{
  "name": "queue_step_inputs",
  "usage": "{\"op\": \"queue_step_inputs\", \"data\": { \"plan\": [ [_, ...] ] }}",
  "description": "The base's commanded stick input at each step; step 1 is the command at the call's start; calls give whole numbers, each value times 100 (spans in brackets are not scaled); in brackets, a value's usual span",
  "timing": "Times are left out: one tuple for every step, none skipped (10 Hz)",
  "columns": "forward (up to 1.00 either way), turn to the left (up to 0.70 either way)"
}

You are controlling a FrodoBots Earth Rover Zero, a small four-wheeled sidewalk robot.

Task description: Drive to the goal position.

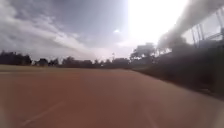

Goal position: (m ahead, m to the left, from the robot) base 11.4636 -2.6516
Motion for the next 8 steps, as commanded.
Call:
{"op": "queue_step_inputs", "data": {
  "plan": [
    [70,0],
    [70,0],
    [70,0],
    [70,0],
    [70,0],
    [70,0],
    [70,0],
    [70,0]
  ]
}}
